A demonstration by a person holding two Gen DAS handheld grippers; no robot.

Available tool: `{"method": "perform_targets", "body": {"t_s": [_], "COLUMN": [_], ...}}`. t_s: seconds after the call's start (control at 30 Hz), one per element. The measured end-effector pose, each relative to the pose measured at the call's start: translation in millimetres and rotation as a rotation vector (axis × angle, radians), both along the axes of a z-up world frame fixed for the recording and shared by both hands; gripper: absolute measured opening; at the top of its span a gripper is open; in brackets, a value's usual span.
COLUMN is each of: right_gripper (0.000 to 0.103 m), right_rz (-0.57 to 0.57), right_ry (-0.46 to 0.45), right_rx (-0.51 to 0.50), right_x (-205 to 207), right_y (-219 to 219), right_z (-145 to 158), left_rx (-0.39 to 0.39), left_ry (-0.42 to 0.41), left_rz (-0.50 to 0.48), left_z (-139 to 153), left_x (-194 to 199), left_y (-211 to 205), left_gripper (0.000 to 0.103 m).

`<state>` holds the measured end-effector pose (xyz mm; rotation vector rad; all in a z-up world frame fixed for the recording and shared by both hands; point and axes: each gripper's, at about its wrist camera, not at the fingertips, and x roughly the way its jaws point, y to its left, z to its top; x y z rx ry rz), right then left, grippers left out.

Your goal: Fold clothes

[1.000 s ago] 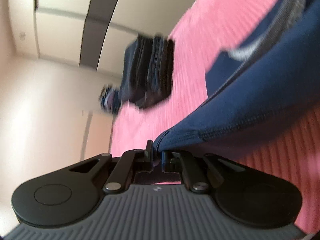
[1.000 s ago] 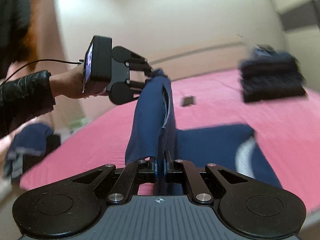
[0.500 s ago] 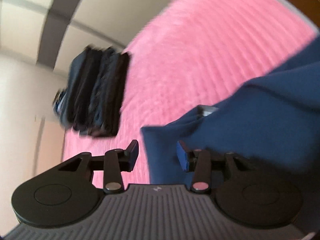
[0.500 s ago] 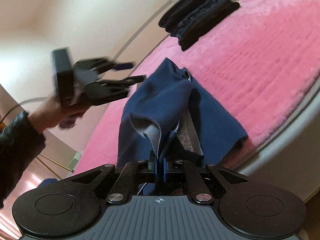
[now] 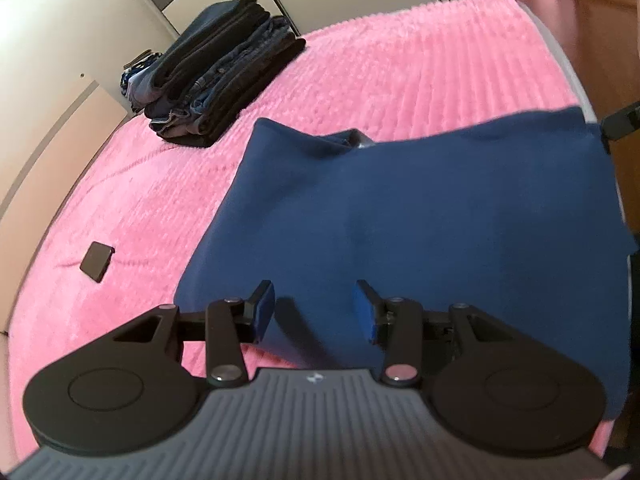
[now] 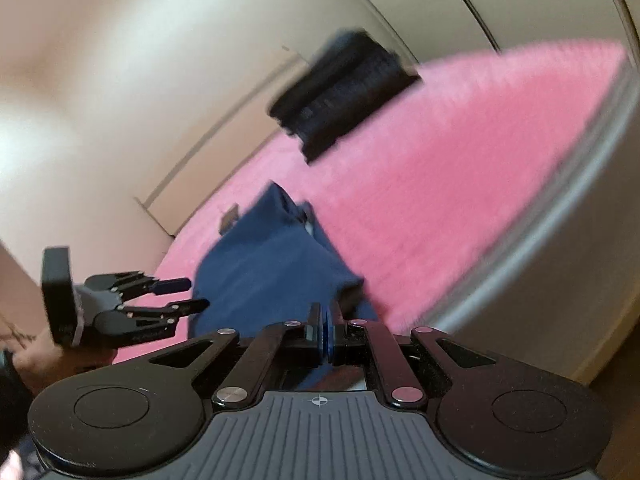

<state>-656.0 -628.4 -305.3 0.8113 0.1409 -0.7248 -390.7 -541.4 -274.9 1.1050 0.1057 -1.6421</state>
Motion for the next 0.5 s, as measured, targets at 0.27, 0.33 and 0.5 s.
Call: {"method": "perform_targets", "body": {"t_s": [0.27, 0.33, 0.5], "right_gripper": [0.005, 0.027, 0.091], "right_rz": [0.059, 0.07, 0.123], "right_ry": [0.023, 0.022, 0.019], "right_rx": [-0.065, -0.065, -0.097], "right_x": [39, 53, 75], "right_y": [-31, -48, -75], "right_z": [14, 13, 13], "left_rx": [-0.051, -0.042, 0.033], "left_ry": [0.048, 0.072, 0.224], "left_rz": [0.06, 0.083, 0.13], "left_z": [27, 28, 23], "left_x": [34, 45, 69], "left_y": [-37, -55, -115], "left_gripper": [0.042, 0.042, 0.042]}}
